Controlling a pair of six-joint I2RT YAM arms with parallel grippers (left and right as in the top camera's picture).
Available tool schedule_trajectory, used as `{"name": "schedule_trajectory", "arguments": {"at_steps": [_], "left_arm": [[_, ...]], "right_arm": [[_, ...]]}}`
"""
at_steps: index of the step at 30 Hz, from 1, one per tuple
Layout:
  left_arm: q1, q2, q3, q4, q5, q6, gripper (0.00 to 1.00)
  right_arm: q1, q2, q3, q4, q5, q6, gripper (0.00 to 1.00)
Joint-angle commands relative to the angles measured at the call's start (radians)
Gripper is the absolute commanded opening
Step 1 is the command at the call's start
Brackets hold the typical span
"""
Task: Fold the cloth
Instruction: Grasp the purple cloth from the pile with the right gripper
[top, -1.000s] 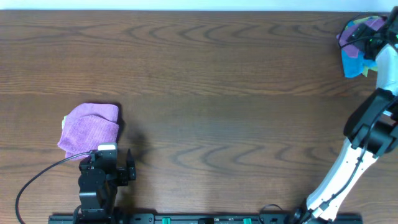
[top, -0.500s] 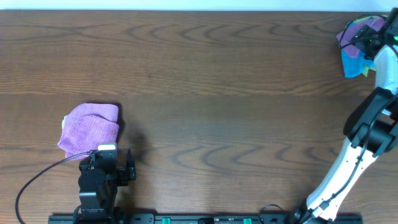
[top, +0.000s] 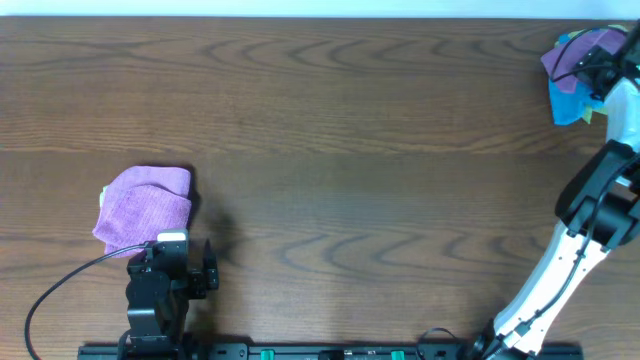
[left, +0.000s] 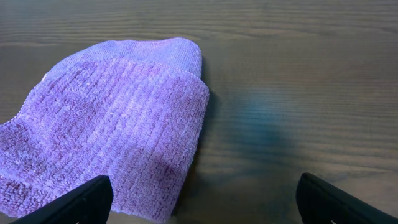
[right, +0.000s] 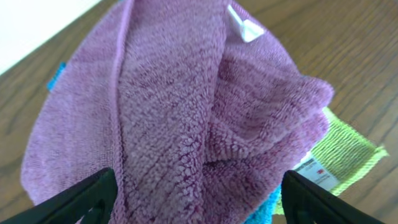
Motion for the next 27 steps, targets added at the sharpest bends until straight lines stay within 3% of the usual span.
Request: {"name": "schedule_trajectory", "arguments": {"at_steps": [1, 3, 11, 14, 27], "left_arm": [[0.006, -0.006, -0.010, -0.003, -0.017, 0.006, 0.95], [0.006, -0.006, -0.010, -0.003, -0.017, 0.006, 0.96], [0.006, -0.006, -0.010, -0.003, -0.017, 0.006, 0.95], [0.006, -0.006, -0.010, -0.003, -0.017, 0.006, 0.95], [0.006, -0.006, -0.010, -0.003, -0.017, 0.006, 0.95]], "right_arm": [[-0.005, 0.028, 0.022, 0.002, 0.004, 0.004, 0.84], [-0.004, 0.034, 0.022, 0.002, 0.003, 0.005, 0.76], [-0.003, 0.037, 0.023, 0.010, 0.004, 0.004, 0.18], [-0.002, 0.037, 0.025, 0.002, 0.004, 0.003, 0.01], [0.018, -0.087, 0.032, -0.042, 0.013, -0.053, 0.01]]}}
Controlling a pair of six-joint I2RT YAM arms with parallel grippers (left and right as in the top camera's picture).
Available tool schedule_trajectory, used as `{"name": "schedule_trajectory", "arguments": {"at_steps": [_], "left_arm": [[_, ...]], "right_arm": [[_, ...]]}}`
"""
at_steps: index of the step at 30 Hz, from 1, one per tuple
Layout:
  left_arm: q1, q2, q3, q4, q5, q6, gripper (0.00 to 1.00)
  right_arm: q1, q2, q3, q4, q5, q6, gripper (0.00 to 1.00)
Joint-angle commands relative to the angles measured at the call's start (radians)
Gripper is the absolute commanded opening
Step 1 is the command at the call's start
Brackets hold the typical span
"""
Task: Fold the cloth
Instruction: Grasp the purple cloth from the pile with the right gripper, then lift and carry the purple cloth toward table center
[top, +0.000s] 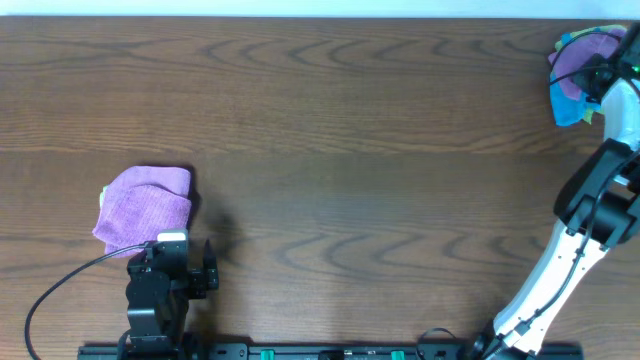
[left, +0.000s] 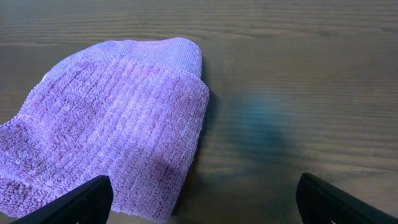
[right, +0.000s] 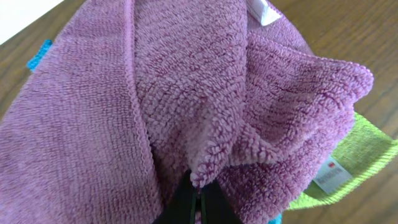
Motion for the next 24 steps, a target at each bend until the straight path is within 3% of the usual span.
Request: {"name": "schedule_trajectory", "arguments": {"at_steps": [1, 17, 24], "left_arm": [[0.006, -0.006, -0.010, -0.003, -0.017, 0.006, 0.95], [0.006, -0.006, -0.010, -0.003, -0.017, 0.006, 0.95], [0.006, -0.006, -0.010, -0.003, -0.017, 0.006, 0.95]], "right_arm": [[0.016, -0.101, 0.029, -0.026, 0.019, -0.031, 0.01], [0.130, -0.299, 0.029, -0.347, 0.026, -0.140, 0.01], [0.169, -0.388, 0.029, -0.487, -0.143, -0.167, 0.01]]}}
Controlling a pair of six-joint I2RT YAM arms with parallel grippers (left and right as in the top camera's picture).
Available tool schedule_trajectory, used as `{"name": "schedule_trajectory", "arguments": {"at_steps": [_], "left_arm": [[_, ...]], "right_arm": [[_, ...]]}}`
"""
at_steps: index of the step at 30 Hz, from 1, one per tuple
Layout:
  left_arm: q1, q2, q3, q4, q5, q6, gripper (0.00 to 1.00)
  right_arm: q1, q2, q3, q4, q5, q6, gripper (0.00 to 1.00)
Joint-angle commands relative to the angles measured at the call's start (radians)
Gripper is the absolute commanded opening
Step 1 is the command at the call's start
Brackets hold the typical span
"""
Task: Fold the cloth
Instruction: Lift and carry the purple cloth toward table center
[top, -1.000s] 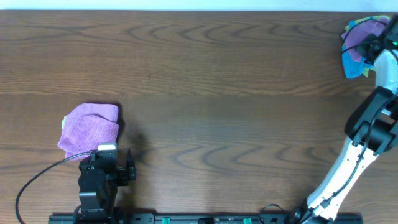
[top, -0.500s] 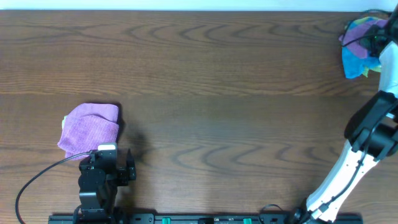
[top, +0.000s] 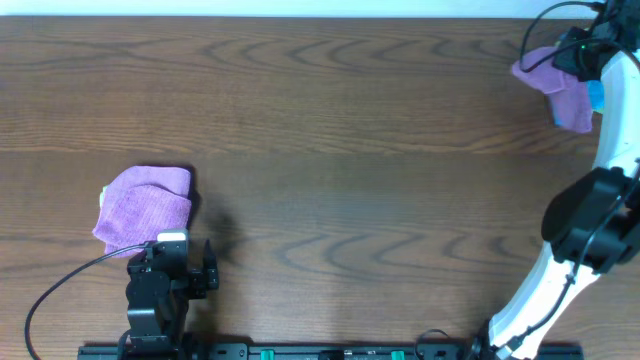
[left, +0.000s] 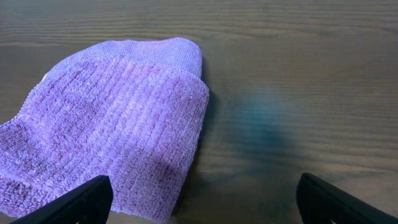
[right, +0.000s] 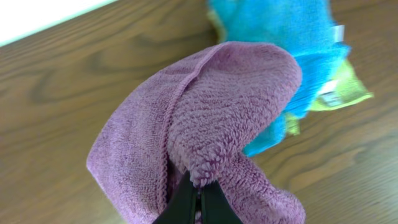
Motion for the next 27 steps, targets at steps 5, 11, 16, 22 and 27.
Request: {"name": "schedule_trajectory", "arguments": {"at_steps": [5, 11, 16, 22, 27], "left_arm": [[0.006, -0.006, -0.010, -0.003, -0.017, 0.006, 0.95], [0.006, -0.006, -0.010, -0.003, -0.017, 0.006, 0.95], [0.006, -0.006, -0.010, -0.003, -0.017, 0.006, 0.95], [0.006, -0.006, -0.010, -0.003, -0.017, 0.006, 0.95], [0.006, -0.006, -0.010, -0.003, -0.017, 0.006, 0.95]], "right_arm": [[0.019, -0.121, 0.021, -0.130, -0.121, -0.068, 0.01], [0.029, -0.199, 0.021, -0.270, -0.146, -0.101, 0.02], [0.043, -0.264, -0.021, -0.336, -0.164, -0.135, 0.02], [0.094, -0.373, -0.222, -0.326, -0.163, -0.170, 0.01], [0.135, -0.540, -0.541, -0.166, -0.164, -0.184, 0.02]]}}
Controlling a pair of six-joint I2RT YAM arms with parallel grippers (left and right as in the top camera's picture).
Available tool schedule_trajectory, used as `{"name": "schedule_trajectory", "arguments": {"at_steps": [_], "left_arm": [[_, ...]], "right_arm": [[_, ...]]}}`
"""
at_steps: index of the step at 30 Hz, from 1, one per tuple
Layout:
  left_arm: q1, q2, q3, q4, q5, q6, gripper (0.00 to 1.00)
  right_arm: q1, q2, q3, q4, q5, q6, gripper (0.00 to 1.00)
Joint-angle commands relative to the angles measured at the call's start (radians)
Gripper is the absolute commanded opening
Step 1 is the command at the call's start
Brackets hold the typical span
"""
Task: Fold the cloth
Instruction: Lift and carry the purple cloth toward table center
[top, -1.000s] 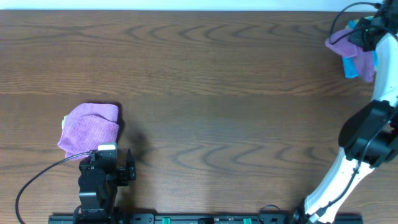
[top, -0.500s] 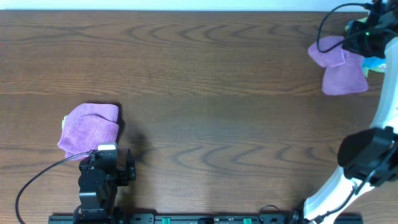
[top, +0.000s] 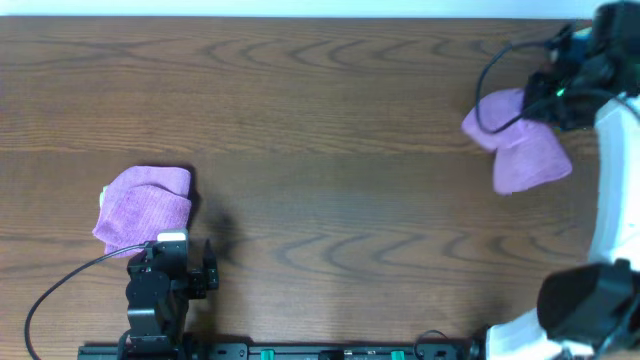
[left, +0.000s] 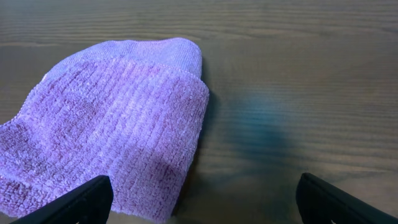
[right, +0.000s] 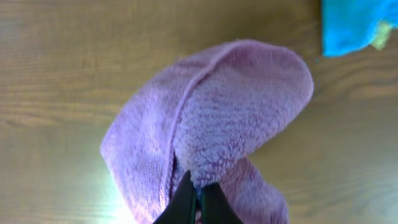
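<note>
A mauve fleece cloth (top: 515, 135) hangs bunched above the table at the right, with my right gripper (right: 198, 186) shut on a pinch of it (right: 211, 124). In the overhead view the right gripper (top: 548, 98) sits over the cloth's upper edge. A folded lilac ribbed cloth (top: 146, 205) lies at the left, filling the left half of the left wrist view (left: 106, 118). My left gripper (left: 199, 208) stands open just in front of that folded cloth, touching nothing.
A blue cloth (right: 357, 22) with a green corner beneath it lies on the table at the far right, seen only in the right wrist view. The wooden table (top: 330, 150) stretches between the two arms. A black cable (top: 60, 285) loops by the left arm's base.
My right gripper has carried the mauve cloth left and toward the table's near side, away from the blue and green cloths. The left arm and the lilac cloth are unchanged.
My right gripper was open over the mauve cloth on the pile at the far right corner. Then it was shut on a fold of it. Then it held the cloth lifted beside the pile, and now farther in over the table. The left side never changed.
</note>
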Motion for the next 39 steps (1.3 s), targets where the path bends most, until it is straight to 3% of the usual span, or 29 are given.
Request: {"name": "schedule_trajectory", "arguments": {"at_steps": [1, 6, 10, 23, 29, 39], "left_arm": [[0.006, -0.006, -0.010, -0.004, -0.017, 0.006, 0.95], [0.006, -0.006, -0.010, -0.004, -0.017, 0.006, 0.95], [0.006, -0.006, -0.010, -0.004, -0.017, 0.006, 0.95], [0.006, -0.006, -0.010, -0.004, -0.017, 0.006, 0.95], [0.006, -0.006, -0.010, -0.004, -0.017, 0.006, 0.95], [0.006, -0.006, -0.010, -0.004, -0.017, 0.006, 0.96]], "right_arm": [[0.025, -0.112, -0.172, 0.060, -0.012, -0.028, 0.01], [0.062, -0.208, -0.404, 0.205, -0.064, -0.031, 0.01], [0.148, -0.205, -0.480, 0.272, -0.096, -0.021, 0.01], [0.468, -0.192, -0.488, 0.415, -0.073, 0.039, 0.01], [0.507, -0.097, -0.489, 0.492, -0.065, 0.043, 0.01], [0.510, 0.090, -0.488, 0.796, 0.046, 0.039, 0.01]]}}
